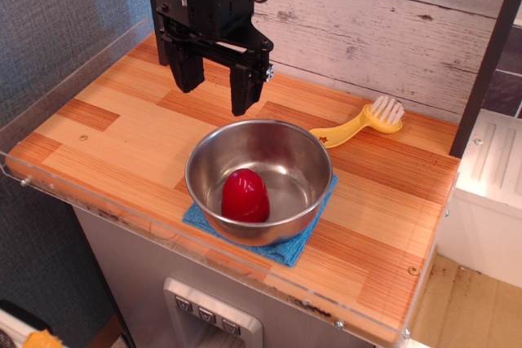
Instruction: Put the yellow brush on the left side of the table.
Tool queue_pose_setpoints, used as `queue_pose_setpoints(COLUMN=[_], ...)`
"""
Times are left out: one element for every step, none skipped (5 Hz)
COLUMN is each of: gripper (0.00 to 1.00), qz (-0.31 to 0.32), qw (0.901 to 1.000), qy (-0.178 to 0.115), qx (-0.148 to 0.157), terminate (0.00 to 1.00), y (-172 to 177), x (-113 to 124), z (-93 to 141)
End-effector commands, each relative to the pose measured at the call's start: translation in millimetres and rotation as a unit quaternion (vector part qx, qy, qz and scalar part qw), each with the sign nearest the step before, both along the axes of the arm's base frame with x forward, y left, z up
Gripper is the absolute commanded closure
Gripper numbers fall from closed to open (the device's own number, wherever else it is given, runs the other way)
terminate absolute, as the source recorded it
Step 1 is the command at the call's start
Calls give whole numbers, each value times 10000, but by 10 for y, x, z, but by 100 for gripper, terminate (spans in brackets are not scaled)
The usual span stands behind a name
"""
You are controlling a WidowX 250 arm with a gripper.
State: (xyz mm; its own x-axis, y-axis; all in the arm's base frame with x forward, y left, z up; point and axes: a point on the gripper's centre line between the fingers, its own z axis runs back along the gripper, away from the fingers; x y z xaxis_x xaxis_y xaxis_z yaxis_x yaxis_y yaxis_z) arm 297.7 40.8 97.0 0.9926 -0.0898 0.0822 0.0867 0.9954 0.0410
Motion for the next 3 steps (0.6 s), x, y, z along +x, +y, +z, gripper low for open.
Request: queue_pose_setpoints(gripper=[0,0,0], qz=[0,-41,-296], qw=[10000,9998,9991], qy=[0,-166,-271], qx=[0,-73,-107], terminate=[0,0,0], y=[0,-270,-509], x=[0,151,347], z=[0,130,167])
